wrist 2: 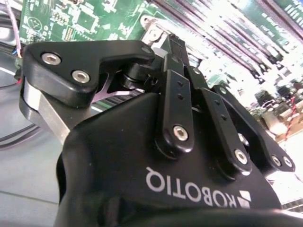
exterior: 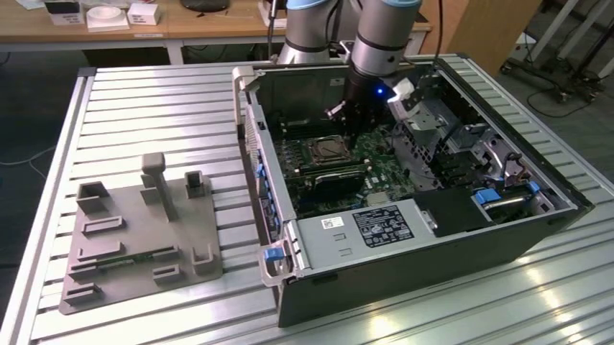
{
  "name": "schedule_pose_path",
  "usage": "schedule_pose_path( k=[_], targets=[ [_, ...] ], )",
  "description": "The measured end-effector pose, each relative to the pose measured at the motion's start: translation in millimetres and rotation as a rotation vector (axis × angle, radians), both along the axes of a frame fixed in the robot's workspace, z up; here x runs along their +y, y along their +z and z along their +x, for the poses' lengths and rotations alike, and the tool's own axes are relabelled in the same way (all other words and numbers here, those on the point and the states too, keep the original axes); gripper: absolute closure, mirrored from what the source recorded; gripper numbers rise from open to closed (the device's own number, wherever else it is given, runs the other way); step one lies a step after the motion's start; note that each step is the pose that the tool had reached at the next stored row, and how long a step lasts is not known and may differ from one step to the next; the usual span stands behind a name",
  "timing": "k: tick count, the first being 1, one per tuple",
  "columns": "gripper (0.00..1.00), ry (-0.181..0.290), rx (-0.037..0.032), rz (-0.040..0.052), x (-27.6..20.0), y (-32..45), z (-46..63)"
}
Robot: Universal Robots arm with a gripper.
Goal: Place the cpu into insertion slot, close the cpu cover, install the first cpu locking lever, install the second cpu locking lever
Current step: 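Install the second cpu locking lever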
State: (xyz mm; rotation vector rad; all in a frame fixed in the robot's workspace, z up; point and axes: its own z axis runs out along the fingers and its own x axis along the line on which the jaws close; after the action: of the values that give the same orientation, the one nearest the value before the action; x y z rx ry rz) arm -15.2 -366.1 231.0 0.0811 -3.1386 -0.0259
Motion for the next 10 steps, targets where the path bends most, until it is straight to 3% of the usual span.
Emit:
schedule_pose_path(
  k=[7, 10],
  targets=[
    [0.90, 0.001, 0.0000, -0.0001, -11.4, -0.1, -8.9],
    [0.90, 0.002, 0.0000, -0.0001, -13.4, -0.5, -17.6]
  ],
)
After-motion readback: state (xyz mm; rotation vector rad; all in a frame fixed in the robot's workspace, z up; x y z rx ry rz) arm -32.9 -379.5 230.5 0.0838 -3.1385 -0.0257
